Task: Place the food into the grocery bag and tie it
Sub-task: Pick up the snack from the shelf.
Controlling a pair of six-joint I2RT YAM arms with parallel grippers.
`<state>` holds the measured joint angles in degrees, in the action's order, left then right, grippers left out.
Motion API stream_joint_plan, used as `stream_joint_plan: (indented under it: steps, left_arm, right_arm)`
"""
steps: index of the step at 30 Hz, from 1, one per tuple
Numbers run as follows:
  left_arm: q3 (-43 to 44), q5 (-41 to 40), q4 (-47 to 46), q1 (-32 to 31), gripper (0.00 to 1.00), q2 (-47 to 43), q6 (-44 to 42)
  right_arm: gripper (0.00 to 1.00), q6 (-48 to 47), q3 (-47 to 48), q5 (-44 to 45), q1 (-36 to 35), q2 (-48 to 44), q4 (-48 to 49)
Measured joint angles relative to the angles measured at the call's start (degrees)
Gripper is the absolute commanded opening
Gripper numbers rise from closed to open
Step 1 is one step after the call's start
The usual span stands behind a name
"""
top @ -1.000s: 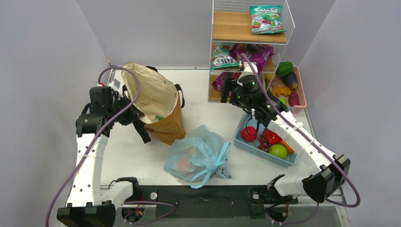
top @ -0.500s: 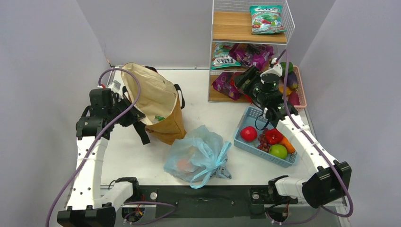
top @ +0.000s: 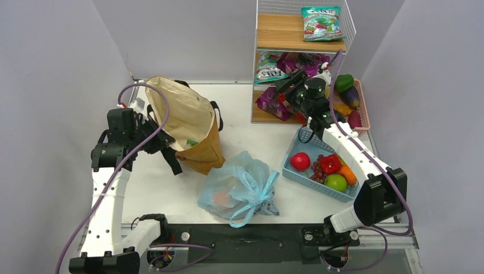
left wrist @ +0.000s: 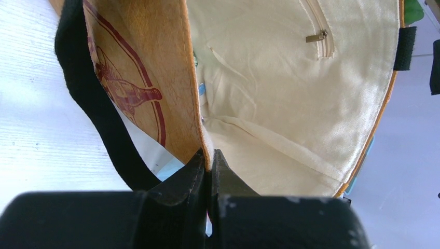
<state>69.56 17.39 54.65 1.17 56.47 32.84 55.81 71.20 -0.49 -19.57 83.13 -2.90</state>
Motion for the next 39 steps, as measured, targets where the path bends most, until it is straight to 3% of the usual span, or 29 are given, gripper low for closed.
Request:
stream_joint_plan:
  steps: [11,37,39]
  left_arm:
    - [-0.8,0.0,-0.3,0.0,0.00,-1.3,0.0]
    - [-1.4,0.3,-0.4,0.0,0.00,-2.0,0.5]
    - [-1.4,0.3,-0.4,0.0,0.00,-2.0,0.6]
  right_arm:
    - [0.48,1.5,5.0,0.0,0.3,3.9,2.9]
    - [0.41,3.4,7.9,1.3,1.6,10.5,4.5]
    - [0.37,3.4,8.1,1.3,1.6,10.5,4.6]
